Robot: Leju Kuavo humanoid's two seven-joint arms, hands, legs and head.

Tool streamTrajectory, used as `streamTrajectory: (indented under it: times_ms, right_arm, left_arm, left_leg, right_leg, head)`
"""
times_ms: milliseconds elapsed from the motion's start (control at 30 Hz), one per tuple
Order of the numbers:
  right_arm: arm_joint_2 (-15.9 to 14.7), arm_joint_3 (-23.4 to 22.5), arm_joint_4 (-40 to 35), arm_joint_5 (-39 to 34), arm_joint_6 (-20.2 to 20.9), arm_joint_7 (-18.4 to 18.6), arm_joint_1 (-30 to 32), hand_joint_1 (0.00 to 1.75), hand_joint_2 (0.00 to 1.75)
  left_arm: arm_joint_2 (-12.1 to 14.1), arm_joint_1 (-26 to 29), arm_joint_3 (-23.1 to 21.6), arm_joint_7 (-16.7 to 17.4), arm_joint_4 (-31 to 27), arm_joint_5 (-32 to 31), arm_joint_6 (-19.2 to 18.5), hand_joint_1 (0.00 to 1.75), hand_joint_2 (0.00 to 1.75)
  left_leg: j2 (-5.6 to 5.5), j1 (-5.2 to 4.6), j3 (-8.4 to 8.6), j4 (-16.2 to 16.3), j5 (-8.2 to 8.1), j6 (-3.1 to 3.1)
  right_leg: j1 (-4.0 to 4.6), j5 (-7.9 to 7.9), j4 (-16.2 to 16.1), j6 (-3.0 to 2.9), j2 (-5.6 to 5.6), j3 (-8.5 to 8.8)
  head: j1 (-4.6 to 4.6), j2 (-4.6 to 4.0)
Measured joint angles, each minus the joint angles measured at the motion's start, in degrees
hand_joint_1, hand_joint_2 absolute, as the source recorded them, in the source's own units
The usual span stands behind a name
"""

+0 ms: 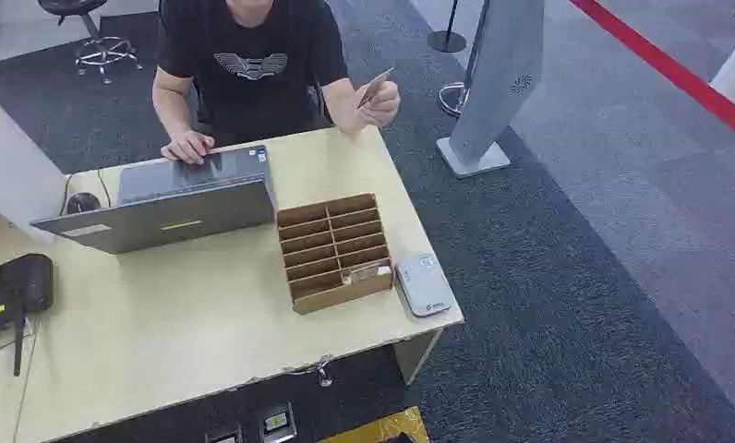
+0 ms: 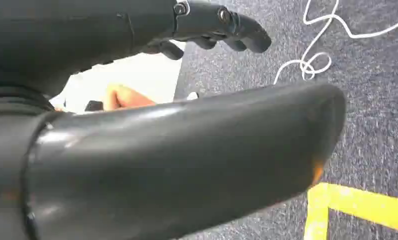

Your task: Pass the card to the sensor for recognition and then transmit it.

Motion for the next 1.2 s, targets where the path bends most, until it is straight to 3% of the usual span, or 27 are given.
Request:
streamTrajectory:
  times_ms: [100,233,333,533,667,1033,1200]
  right_arm:
    - [-1.87,-1.29,-0.41,-1.86,-0.02,0.35,-3.66,0.0,1.75]
    - [-4.98,-2.34,-0.43,-3.91,-0.09,-1.81,-7.39,0.0,1.75]
    - [-5.72,-2.4,-0.37,-4.22,0.59,-2.58,-9.2,0.0,1.75]
    - [-7.35,-1.37,-0.17,-6.14,9.81,-3.04,-12.5,0.0,1.75]
    - [-8.46,1.48,-0.61,-7.58,13.42,-2.76,-13.1,0.0,1.75]
    - [-9.7,12.52,-4.41,-17.02,13.64,0.98,-13.33,0.0,1.75]
    - [-11.01,19.1,-7.75,-23.33,18.56,6.41,-12.65,0.0,1.75]
  left_arm:
    - [0.02,-0.03,-0.63,-0.37,0.0,-0.04,-0.72,0.0,0.0]
    - [0.09,0.01,-1.51,-0.9,0.0,0.55,-0.83,0.0,0.0]
    - [0.2,0.0,-1.66,-1.18,0.0,0.81,-0.96,0.0,0.0]
    - [0.39,0.01,-3.02,-1.92,0.0,1.86,-1.53,0.0,0.0]
    - [0.57,0.01,-3.76,-1.92,0.0,2.56,-1.57,0.0,0.0]
    - [0.83,0.01,-4.85,-2.12,0.0,5.0,-0.96,0.0,0.0]
    - [0.87,0.01,-5.55,-2.25,0.0,5.96,-0.96,0.0,0.0]
  left_leg:
    - [0.13,-0.03,0.11,0.0,0.05,0.05]
    - [0.09,-0.1,0.1,0.01,0.09,0.12]
    - [0.12,-0.11,0.11,0.02,0.09,0.11]
    - [0.08,-0.07,0.1,0.02,0.09,0.11]
    - [0.08,-0.07,0.07,0.02,0.09,0.11]
    - [0.08,-0.08,0.08,0.02,0.1,0.11]
    - [0.05,-0.1,0.08,0.02,0.1,0.11]
  right_leg:
    - [-0.05,0.08,0.0,0.02,0.12,-0.01]
    - [-0.11,0.13,-0.01,0.09,0.08,0.04]
    - [-0.12,0.18,-0.02,0.11,0.1,0.0]
    - [-0.07,0.15,-0.01,0.08,0.07,0.01]
    - [-0.08,0.15,-0.01,0.08,0.08,0.02]
    - [-0.08,0.15,-0.01,0.09,0.07,0.02]
    - [-0.1,0.15,-0.01,0.09,0.04,0.02]
  head:
    - [-0.04,0.0]
    - [0.07,0.0]
    - [0.0,0.0]
    - [0.02,0.0]
    - [0.02,0.0]
    - [0.0,0.0]
    - [0.02,0.0]
